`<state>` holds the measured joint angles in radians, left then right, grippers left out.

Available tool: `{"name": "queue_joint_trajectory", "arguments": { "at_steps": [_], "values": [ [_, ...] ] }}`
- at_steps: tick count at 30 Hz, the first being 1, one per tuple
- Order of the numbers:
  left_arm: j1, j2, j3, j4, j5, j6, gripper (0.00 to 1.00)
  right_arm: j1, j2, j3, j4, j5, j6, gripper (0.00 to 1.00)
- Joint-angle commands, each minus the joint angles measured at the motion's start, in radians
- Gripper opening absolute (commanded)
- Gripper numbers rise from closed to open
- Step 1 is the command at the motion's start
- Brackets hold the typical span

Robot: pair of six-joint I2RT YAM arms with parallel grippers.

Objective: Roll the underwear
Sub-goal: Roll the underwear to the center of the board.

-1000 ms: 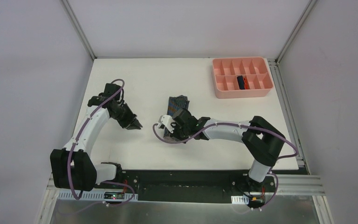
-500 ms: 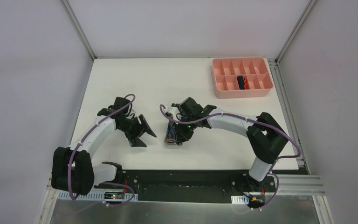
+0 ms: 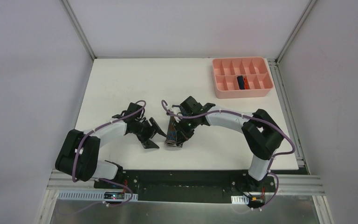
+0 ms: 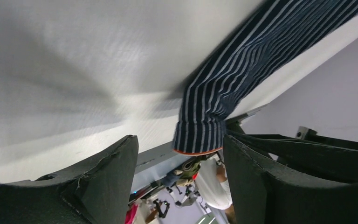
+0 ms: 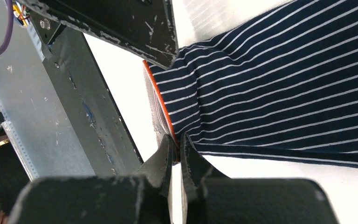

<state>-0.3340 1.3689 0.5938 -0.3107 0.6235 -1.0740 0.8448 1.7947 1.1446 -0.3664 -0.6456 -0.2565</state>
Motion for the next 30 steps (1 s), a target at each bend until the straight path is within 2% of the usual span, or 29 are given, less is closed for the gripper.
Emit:
{"name": "queue_joint_trajectory", "arguments": {
  "at_steps": [1, 4, 11, 14, 18, 21, 23, 26, 27, 28, 29, 30],
  "values": [
    [-0.030, -0.002, -0.016, 0.138, -0.009, -0.103, 0.68, -0.004, -0.005, 0.026, 0.017, -0.045, 0.042, 0.00],
    [-0.056, 0.028, -0.021, 0.196, 0.011, -0.125, 0.70, -0.005, -0.006, 0.024, 0.033, -0.044, 0.057, 0.00],
    [-0.077, 0.077, -0.033, 0.221, 0.058, -0.132, 0.74, -0.012, 0.003, 0.021, 0.055, -0.048, 0.082, 0.00],
    [-0.079, 0.080, -0.051, 0.263, 0.067, -0.158, 0.69, -0.013, 0.006, 0.020, 0.061, -0.048, 0.087, 0.00],
    [-0.085, 0.097, -0.084, 0.395, 0.112, -0.225, 0.59, -0.012, 0.008, 0.014, 0.062, -0.041, 0.094, 0.00],
    [-0.087, 0.120, -0.089, 0.414, 0.128, -0.237, 0.50, -0.013, 0.006, 0.009, 0.073, -0.038, 0.103, 0.00],
    [-0.089, 0.136, -0.089, 0.415, 0.132, -0.239, 0.33, -0.013, 0.003, 0.004, 0.078, -0.034, 0.108, 0.00],
    [-0.090, 0.160, -0.084, 0.417, 0.143, -0.243, 0.00, -0.011, -0.010, 0.005, 0.073, -0.021, 0.109, 0.00],
    [-0.089, 0.166, -0.082, 0.417, 0.148, -0.245, 0.00, -0.008, -0.018, 0.005, 0.067, -0.001, 0.108, 0.09],
    [-0.089, 0.171, -0.080, 0.416, 0.153, -0.246, 0.00, -0.004, -0.037, -0.001, 0.066, 0.027, 0.104, 0.23],
    [-0.089, 0.175, -0.079, 0.417, 0.158, -0.248, 0.00, 0.000, -0.059, -0.013, 0.070, 0.063, 0.095, 0.45],
    [-0.089, 0.177, -0.078, 0.416, 0.162, -0.249, 0.00, 0.004, -0.088, -0.027, 0.078, 0.096, 0.086, 0.56]
  ]
}}
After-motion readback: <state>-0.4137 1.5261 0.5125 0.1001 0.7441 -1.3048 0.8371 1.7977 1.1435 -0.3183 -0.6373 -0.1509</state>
